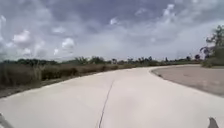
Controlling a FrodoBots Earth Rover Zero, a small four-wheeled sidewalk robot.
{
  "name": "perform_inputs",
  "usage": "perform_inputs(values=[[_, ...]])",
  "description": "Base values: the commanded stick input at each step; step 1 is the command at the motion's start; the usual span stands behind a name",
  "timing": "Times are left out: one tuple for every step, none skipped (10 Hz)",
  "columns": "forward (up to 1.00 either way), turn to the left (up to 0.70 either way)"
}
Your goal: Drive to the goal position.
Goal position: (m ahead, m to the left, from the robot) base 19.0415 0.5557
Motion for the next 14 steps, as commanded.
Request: perform_inputs(values=[[0.7,0.0],[0.7,0.0],[0.7,0.0],[0.7,0.0],[0.7,0.0],[0.7,0.0],[0.7,0.0],[0.7,0.0],[0.7,0.0],[0.7,0.0],[0.7,0.0],[0.7,0.0],[0.7,0.0],[0.7,0.0]])
